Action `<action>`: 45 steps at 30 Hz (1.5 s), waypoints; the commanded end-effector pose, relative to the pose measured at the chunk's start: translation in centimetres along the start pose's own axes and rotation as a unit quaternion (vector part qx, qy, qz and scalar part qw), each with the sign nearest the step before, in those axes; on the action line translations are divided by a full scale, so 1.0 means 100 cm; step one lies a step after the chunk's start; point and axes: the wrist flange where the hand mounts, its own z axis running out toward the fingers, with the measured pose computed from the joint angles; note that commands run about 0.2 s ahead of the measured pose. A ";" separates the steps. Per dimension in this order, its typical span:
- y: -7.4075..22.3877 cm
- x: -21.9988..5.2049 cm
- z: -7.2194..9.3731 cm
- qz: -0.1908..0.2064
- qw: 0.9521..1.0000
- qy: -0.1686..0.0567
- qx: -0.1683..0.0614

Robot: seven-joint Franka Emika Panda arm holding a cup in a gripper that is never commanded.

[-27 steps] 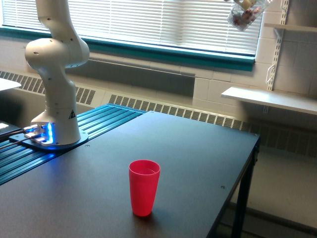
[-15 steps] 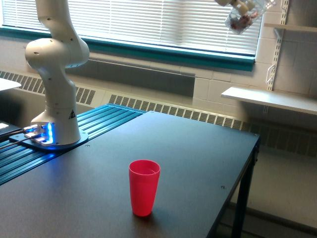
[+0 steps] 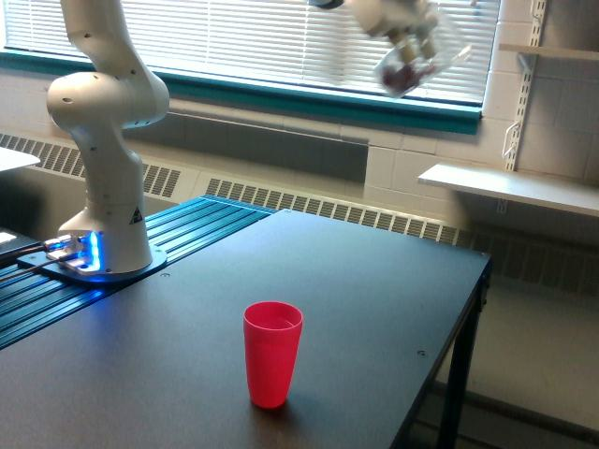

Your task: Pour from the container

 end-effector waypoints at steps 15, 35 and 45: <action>0.157 0.045 0.023 0.212 0.966 -0.003 -0.145; 0.232 0.073 0.087 0.315 0.917 0.002 -0.244; 0.234 0.063 0.120 0.333 0.903 0.000 -0.272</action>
